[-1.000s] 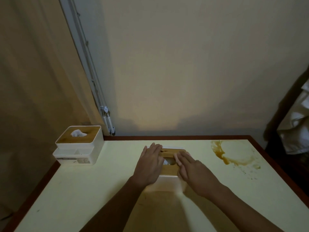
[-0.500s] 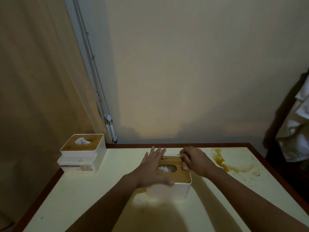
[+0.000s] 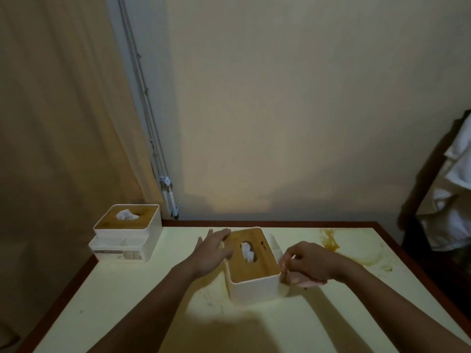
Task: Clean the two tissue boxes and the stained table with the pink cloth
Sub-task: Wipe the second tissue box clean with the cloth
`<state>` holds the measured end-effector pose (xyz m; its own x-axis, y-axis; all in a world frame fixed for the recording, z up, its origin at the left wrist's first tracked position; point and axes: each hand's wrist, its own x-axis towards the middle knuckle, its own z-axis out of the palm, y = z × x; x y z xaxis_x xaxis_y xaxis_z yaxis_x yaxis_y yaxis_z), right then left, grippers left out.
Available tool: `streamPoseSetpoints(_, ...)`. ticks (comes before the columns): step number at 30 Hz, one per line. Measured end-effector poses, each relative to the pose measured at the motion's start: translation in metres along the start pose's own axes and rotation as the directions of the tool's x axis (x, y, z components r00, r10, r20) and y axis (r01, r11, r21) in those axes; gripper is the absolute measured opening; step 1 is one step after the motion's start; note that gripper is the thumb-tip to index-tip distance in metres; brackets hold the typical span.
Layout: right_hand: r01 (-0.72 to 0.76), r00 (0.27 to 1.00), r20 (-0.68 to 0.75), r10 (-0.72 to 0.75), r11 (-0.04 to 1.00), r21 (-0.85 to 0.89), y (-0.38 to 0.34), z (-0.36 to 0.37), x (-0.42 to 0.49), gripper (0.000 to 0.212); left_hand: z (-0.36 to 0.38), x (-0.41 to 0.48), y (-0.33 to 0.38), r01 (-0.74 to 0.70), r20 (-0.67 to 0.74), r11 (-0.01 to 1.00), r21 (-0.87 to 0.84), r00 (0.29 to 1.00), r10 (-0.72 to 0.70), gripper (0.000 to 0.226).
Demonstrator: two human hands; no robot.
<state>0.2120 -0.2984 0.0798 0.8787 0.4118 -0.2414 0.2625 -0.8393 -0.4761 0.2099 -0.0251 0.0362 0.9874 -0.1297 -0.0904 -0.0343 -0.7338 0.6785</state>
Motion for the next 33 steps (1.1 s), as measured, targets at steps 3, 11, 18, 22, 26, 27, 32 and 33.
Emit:
streamPoseSetpoints(3,0.027,1.0,-0.018,-0.026,0.995,0.094,-0.008,0.002,-0.003,0.025,0.013,0.005,0.006,0.026,-0.114,1.0,0.005,0.993,-0.026,0.047)
streamPoseSetpoints(11,0.159,0.846,-0.533,0.008,0.95,0.267,-0.032,0.041,0.03,0.029,0.041,0.012,0.016,-0.058,-0.229,0.972,0.228,0.967,0.111,0.051)
streamPoseSetpoints(18,-0.159,0.959,-0.262,0.105,0.967,-0.198,-0.035,0.085,0.027,0.064,0.045,0.015,0.008,-0.034,-0.279,0.984,0.175,0.957,0.082,0.048)
streamPoseSetpoints(22,-0.111,0.969,-0.242,0.042,0.954,-0.279,-0.046,0.091,0.011,0.101,0.047,0.017,0.005,-0.025,-0.285,0.993,0.113,0.957,0.056,0.053)
streamPoseSetpoints(26,-0.088,0.98,-0.194,0.031,0.953,-0.291,-0.033,0.081,0.033,0.067,0.048,0.021,0.001,-0.031,-0.27,0.995,0.097,0.961,0.057,0.051)
streamPoseSetpoints(27,-0.089,0.984,-0.176,0.04,0.956,-0.281,-0.03,0.077,0.041,0.064,0.048,0.022,0.0,-0.031,-0.266,0.995,0.097,0.962,0.056,0.051)
streamPoseSetpoints(32,-0.087,0.988,-0.142,0.059,0.976,-0.201,-0.029,0.067,0.054,0.062,0.05,0.021,-0.003,-0.038,-0.278,0.989,0.142,0.958,0.076,0.054)
streamPoseSetpoints(33,-0.078,0.989,-0.139,0.046,0.969,-0.233,-0.031,0.069,0.048,0.063,0.051,0.021,-0.004,-0.045,-0.286,0.988,0.15,0.954,0.087,0.054)
